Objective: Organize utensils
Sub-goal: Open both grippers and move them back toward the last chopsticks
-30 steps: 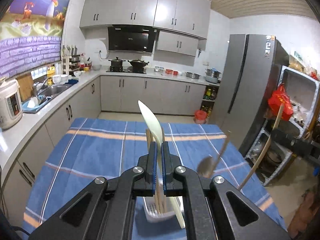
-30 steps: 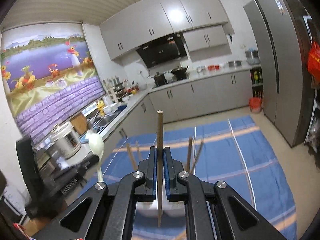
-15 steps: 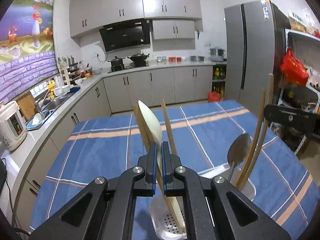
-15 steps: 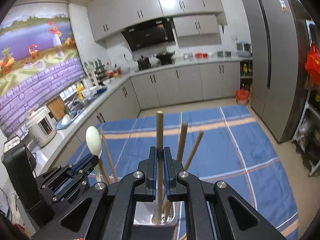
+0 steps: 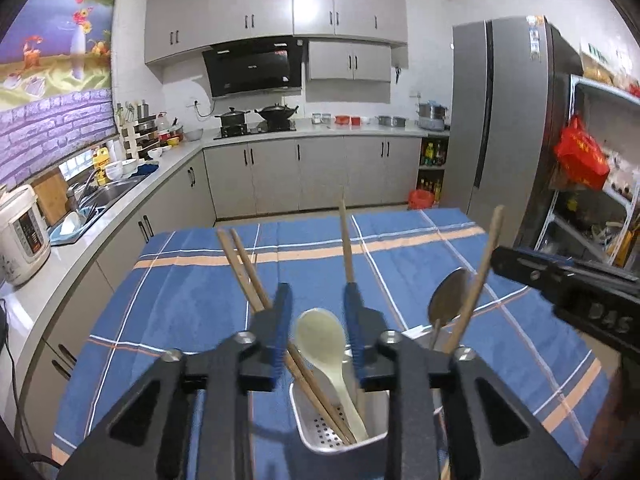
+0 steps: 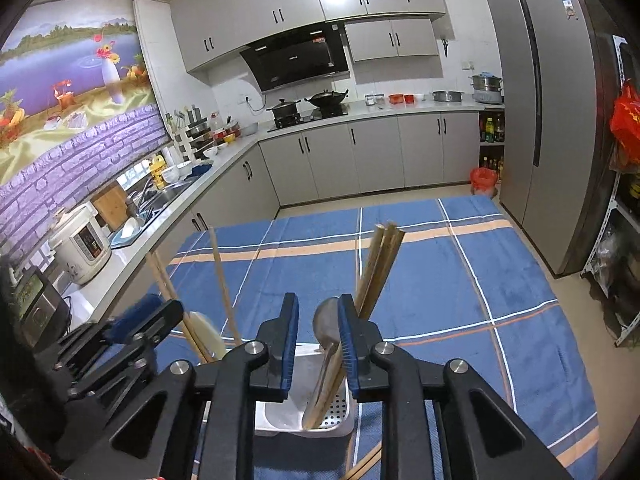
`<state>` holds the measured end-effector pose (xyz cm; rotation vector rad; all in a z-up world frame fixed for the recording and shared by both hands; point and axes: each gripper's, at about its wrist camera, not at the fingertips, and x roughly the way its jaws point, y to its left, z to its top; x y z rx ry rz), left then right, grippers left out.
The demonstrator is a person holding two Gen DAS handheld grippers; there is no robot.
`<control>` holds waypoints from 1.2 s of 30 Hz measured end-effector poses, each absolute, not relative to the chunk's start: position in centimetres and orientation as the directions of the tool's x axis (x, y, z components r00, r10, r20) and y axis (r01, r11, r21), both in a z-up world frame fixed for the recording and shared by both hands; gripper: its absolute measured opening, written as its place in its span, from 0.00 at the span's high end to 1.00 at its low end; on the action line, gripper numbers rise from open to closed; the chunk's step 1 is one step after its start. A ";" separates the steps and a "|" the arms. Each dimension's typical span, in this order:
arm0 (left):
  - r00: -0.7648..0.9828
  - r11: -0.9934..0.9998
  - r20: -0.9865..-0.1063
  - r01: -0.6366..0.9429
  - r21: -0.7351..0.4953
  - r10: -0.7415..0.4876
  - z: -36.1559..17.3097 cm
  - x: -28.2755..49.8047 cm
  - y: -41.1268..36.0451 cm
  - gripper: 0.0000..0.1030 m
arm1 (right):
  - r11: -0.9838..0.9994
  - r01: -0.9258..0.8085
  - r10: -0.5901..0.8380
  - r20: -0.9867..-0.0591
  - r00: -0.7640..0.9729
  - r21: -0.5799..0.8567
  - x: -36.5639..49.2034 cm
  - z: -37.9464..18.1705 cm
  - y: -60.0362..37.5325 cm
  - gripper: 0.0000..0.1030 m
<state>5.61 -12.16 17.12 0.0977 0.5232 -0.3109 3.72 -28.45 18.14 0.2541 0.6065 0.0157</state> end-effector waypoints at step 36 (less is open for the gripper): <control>0.590 0.975 -0.781 0.189 -0.116 -0.207 6.4 -8.3 -2.8 0.59 | 0.991 0.043 0.099 -0.900 0.425 0.129 -0.9 3.0 -22.1 0.84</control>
